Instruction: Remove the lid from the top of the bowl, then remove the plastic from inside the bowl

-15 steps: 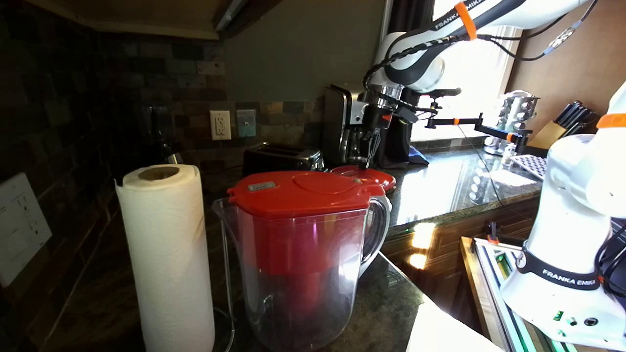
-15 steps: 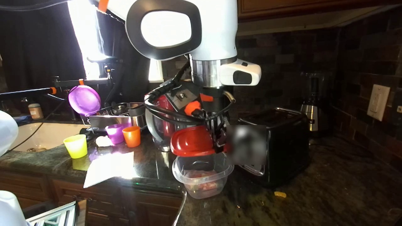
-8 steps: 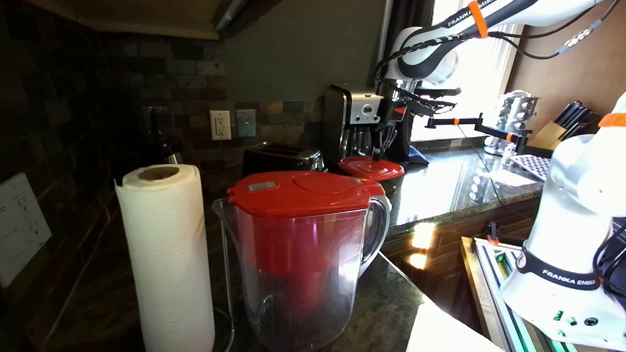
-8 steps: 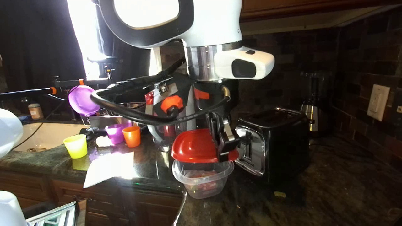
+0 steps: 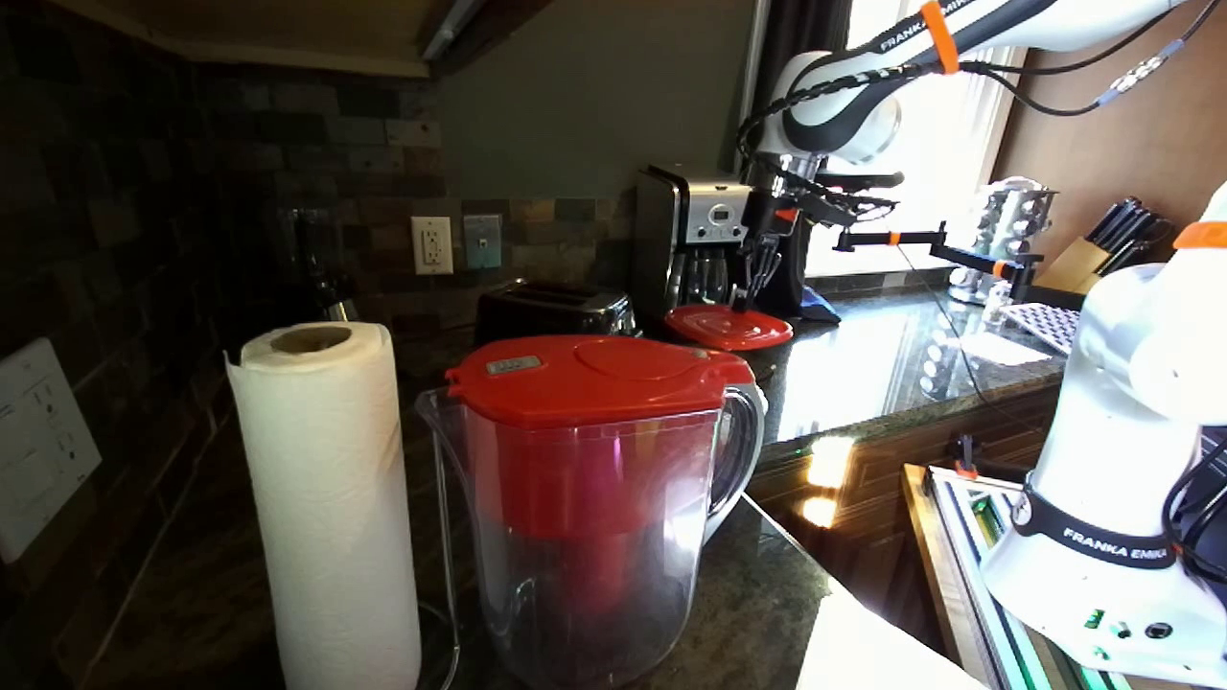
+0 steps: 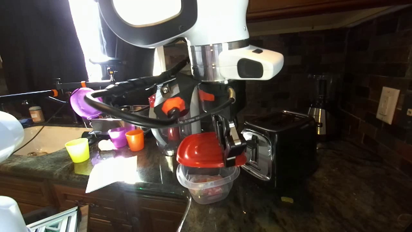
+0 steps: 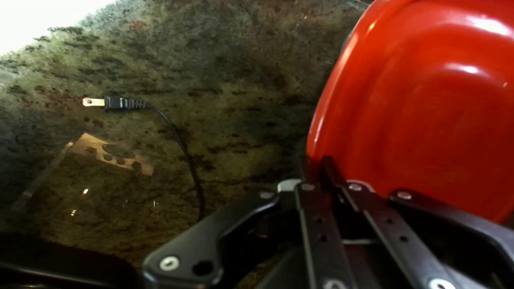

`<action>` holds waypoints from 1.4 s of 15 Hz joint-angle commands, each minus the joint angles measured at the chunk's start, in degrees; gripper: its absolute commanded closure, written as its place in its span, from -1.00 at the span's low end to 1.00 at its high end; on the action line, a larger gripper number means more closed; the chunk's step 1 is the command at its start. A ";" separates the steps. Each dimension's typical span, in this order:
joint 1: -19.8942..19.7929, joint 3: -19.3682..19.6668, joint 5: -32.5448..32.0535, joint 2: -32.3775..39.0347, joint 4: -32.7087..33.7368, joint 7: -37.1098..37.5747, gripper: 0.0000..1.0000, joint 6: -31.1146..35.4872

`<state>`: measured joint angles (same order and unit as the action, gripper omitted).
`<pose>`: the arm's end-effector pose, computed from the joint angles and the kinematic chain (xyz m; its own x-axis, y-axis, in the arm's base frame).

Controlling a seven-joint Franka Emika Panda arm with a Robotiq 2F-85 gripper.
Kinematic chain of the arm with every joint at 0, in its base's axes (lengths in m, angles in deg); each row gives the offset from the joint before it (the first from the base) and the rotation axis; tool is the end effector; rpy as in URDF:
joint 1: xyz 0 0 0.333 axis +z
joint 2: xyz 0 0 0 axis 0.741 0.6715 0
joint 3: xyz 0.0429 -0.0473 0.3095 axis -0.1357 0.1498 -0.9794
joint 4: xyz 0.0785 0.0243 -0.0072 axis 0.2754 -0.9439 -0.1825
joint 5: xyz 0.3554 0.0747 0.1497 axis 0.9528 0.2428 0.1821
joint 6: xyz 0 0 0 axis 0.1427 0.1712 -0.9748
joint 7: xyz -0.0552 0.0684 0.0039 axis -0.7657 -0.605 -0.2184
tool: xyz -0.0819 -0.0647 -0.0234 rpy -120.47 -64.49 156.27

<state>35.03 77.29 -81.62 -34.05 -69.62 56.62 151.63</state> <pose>0.3860 -0.1824 0.4263 0.9332 -0.3387 0.1201 -0.3212 -0.9360 -0.1440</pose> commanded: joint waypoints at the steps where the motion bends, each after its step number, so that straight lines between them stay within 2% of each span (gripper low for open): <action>1: -1.43 2.90 -2.55 0.58 1.36 -3.13 0.96 0.08; 7: -2.25 7.51 -4.78 4.47 4.27 -11.45 0.96 3.66; 12: -1.84 7.38 -5.20 10.38 5.26 -13.06 0.96 8.45; 21: -4.02 7.62 -7.76 20.54 9.19 -13.96 0.96 13.25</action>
<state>31.88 84.64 -88.49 -17.16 -62.37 44.13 163.77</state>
